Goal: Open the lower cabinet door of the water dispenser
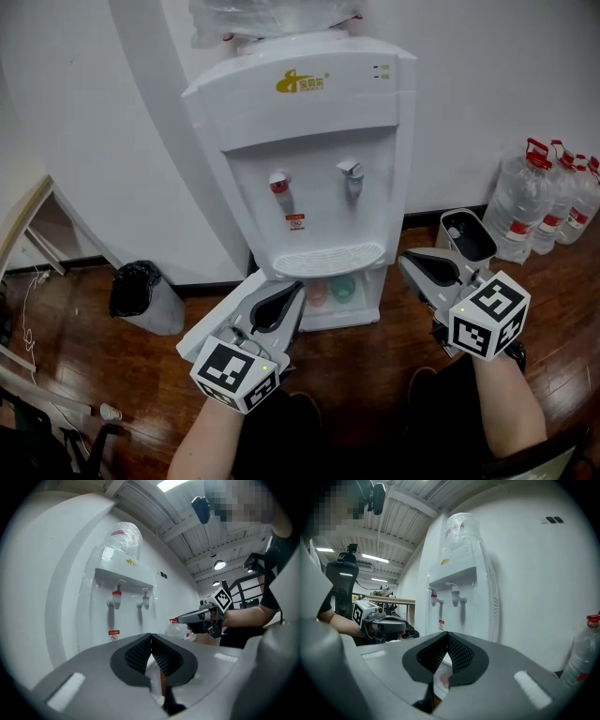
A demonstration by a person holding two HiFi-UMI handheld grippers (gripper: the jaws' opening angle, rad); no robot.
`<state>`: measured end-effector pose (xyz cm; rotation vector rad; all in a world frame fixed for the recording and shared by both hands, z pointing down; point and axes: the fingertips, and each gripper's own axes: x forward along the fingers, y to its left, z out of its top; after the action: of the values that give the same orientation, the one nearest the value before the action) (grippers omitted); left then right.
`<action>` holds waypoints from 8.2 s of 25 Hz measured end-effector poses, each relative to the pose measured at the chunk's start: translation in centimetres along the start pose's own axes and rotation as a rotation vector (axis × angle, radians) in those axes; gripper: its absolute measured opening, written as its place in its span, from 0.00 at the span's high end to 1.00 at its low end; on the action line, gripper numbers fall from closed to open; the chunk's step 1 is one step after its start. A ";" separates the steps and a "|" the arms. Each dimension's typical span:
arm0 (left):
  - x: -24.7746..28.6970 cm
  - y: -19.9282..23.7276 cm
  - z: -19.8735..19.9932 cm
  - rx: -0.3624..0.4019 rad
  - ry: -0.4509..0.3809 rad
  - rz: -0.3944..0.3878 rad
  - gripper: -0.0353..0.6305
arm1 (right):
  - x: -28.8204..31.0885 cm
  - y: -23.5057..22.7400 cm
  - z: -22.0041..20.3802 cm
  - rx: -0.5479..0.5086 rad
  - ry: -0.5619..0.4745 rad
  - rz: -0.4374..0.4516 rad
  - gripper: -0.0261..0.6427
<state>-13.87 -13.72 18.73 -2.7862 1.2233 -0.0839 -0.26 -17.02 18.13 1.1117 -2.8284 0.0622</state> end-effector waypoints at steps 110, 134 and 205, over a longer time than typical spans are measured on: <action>6.0 7.2 -39.5 -0.281 0.391 0.600 0.85 | 12.1 -1.6 -31.5 0.118 0.120 0.060 0.95; 8.0 9.2 -44.7 -0.280 0.458 0.647 0.82 | 13.3 -2.0 -33.1 0.145 0.147 0.070 0.95; 11.8 12.2 -46.7 -0.241 0.525 0.682 0.37 | 12.5 -3.4 -34.7 0.199 0.160 0.057 0.94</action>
<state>-19.00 -33.71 63.97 -2.4146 2.3747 -0.6780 -4.30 -25.33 54.02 1.0092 -2.7557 0.4258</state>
